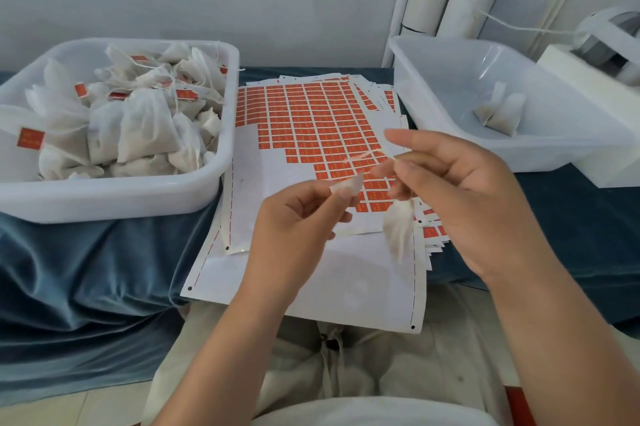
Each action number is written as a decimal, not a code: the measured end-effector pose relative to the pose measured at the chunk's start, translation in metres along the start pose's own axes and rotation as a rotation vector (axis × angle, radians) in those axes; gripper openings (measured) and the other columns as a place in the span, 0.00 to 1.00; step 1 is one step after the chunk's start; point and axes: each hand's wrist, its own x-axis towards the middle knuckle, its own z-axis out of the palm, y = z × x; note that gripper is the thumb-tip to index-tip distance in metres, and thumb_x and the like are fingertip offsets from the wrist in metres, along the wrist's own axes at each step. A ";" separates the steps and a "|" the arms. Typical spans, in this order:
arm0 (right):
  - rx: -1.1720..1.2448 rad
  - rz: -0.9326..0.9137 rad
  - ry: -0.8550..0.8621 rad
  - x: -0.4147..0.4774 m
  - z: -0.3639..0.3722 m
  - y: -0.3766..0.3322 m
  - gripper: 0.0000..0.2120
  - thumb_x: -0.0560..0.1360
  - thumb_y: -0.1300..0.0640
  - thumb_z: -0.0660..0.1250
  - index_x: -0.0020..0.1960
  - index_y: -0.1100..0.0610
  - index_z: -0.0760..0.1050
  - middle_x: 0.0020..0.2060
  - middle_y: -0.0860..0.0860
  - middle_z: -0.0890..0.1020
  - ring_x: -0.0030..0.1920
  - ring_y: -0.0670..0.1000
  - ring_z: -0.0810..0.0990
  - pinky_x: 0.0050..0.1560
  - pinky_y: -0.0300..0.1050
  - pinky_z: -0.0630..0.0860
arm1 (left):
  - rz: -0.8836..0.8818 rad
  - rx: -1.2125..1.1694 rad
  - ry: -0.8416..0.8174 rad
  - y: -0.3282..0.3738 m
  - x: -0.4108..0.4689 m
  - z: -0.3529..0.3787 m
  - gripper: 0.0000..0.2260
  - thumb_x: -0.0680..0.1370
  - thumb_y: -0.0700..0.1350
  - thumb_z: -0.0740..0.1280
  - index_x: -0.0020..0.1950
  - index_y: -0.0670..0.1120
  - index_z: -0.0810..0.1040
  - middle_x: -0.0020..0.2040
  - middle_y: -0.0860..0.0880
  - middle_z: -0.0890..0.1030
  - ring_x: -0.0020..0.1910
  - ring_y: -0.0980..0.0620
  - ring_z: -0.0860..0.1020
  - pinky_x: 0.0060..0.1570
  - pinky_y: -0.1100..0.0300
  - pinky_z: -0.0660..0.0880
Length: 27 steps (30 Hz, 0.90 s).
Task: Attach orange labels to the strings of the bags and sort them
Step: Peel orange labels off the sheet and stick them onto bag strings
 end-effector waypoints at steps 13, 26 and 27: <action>-0.171 -0.061 -0.157 -0.009 0.012 -0.014 0.16 0.83 0.55 0.68 0.68 0.40 0.76 0.50 0.35 0.87 0.61 0.38 0.82 0.63 0.43 0.79 | 0.099 0.135 -0.275 0.005 -0.003 -0.009 0.09 0.81 0.44 0.67 0.49 0.50 0.89 0.44 0.53 0.88 0.47 0.51 0.86 0.50 0.57 0.82; -0.101 -0.037 -0.153 -0.005 0.022 -0.007 0.14 0.83 0.55 0.68 0.63 0.39 0.76 0.48 0.37 0.88 0.56 0.40 0.85 0.54 0.32 0.80 | 0.117 0.241 -0.283 0.009 -0.003 -0.013 0.11 0.77 0.47 0.66 0.38 0.53 0.86 0.39 0.53 0.86 0.39 0.52 0.80 0.42 0.55 0.76; -0.100 -0.037 -0.139 -0.004 0.023 -0.006 0.13 0.83 0.56 0.68 0.63 0.39 0.76 0.48 0.37 0.88 0.55 0.41 0.85 0.53 0.33 0.81 | 0.114 0.236 -0.281 0.009 -0.003 -0.013 0.11 0.77 0.47 0.66 0.38 0.53 0.86 0.39 0.53 0.86 0.40 0.53 0.81 0.43 0.57 0.76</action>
